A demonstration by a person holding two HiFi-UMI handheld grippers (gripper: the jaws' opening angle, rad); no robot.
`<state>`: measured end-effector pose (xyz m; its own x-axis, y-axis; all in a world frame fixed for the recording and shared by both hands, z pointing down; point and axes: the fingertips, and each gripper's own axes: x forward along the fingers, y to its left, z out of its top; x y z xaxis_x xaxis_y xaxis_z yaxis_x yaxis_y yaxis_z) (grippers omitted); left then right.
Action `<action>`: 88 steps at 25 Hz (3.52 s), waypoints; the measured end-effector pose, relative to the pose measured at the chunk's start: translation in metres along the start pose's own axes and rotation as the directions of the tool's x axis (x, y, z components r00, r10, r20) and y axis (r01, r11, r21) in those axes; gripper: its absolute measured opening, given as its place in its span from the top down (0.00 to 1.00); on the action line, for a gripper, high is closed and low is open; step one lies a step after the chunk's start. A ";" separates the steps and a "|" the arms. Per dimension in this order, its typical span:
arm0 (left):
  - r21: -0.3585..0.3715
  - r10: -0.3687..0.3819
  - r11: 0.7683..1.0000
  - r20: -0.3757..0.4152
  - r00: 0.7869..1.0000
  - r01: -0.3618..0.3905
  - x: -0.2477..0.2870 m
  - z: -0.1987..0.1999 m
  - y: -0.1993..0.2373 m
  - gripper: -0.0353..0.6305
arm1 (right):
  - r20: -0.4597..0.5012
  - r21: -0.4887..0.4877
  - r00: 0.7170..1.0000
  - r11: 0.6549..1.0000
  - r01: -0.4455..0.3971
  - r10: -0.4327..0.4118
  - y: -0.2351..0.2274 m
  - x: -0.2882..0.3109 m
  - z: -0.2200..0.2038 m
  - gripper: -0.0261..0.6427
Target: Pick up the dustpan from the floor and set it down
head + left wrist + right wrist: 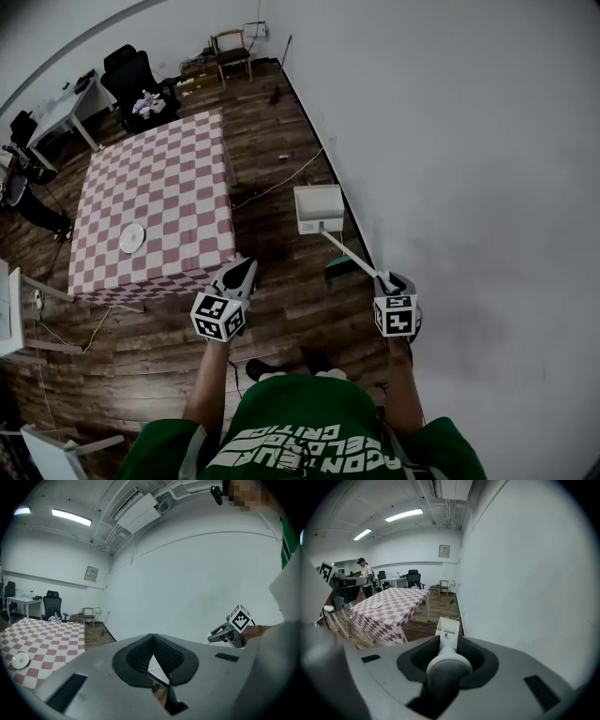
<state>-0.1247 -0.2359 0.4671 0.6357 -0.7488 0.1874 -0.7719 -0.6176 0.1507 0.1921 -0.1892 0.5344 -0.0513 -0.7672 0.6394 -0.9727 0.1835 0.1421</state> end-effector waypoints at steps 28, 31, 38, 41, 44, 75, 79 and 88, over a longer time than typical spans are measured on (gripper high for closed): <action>-0.027 -0.187 0.982 -0.154 0.970 0.185 0.069 -0.097 -0.151 0.94 | -0.327 0.058 0.944 0.998 -0.025 0.043 -0.076 0.014 -0.230 0.79; -0.036 -0.220 0.975 -0.174 0.960 0.218 0.074 -0.113 -0.170 0.94 | -0.362 0.055 0.931 0.998 -0.028 0.046 -0.081 0.017 -0.252 0.79; -0.055 -0.277 0.961 -0.221 0.935 0.272 0.083 -0.146 -0.205 0.94 | -0.425 0.029 0.903 0.998 -0.049 0.057 -0.095 0.032 -0.295 0.79; -0.062 -0.291 0.957 -0.240 0.926 0.285 0.083 -0.157 -0.215 0.94 | -0.454 0.028 0.889 0.998 -0.053 0.060 -0.099 0.034 -0.301 0.79; -0.069 -0.296 0.955 -0.257 0.920 0.288 0.084 -0.167 -0.221 0.94 | -0.465 0.024 0.882 0.997 -0.077 0.079 -0.105 0.054 -0.316 0.79; -0.137 -0.194 0.978 -0.351 0.916 0.155 0.106 -0.224 -0.243 0.94 | -0.617 -0.026 0.776 0.983 -0.183 0.128 -0.153 0.168 -0.340 0.79; -0.138 -0.183 0.980 -0.363 0.914 0.141 0.102 -0.231 -0.241 0.94 | -0.629 -0.035 0.767 0.981 -0.193 0.129 -0.157 0.180 -0.338 0.79; -0.153 -0.153 0.983 -0.360 0.920 0.103 0.096 -0.232 -0.236 0.94 | -0.659 -0.044 0.742 0.979 -0.200 0.122 -0.159 0.194 -0.329 0.79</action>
<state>0.1183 -0.1061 0.6751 0.7018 -0.5083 0.4991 -0.6936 -0.6474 0.3160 0.4110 -0.1648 0.8844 -0.0075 -0.1417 0.9899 -0.9319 0.3601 0.0445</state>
